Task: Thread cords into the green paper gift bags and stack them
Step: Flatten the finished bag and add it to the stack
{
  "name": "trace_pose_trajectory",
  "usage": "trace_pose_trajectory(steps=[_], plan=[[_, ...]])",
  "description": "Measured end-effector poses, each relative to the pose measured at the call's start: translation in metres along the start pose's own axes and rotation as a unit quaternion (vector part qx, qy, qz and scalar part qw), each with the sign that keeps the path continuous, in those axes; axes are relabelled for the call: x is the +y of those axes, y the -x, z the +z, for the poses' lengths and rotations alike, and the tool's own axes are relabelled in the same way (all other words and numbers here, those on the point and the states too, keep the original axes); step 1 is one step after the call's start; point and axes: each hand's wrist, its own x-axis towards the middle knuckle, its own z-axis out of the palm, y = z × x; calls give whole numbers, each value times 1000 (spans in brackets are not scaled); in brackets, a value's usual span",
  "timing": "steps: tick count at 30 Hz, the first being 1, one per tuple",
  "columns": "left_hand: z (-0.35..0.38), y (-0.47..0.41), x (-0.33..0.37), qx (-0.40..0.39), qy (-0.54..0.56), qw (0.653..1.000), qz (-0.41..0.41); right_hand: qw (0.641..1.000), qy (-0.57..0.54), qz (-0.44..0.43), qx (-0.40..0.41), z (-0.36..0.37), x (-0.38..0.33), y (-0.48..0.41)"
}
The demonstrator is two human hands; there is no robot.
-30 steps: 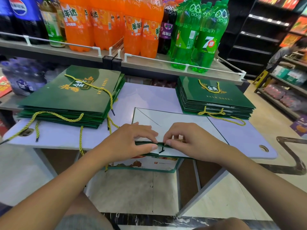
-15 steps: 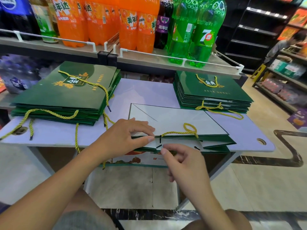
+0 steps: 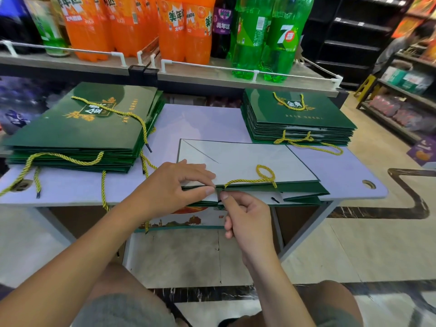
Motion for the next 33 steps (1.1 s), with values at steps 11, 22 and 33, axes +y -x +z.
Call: trace_pose_trajectory(steps=[11, 22, 33], plan=[[0, 0, 4, -5, -1, 1000, 1, 999, -13, 23, -32, -12, 0, 0], [2, 6, 12, 2, -176, 979, 99, 999, 22, 6, -22, -16, 0, 3], [26, 8, 26, 134, -334, 920, 158, 999, 23, -9, -24, -8, -3, 0]])
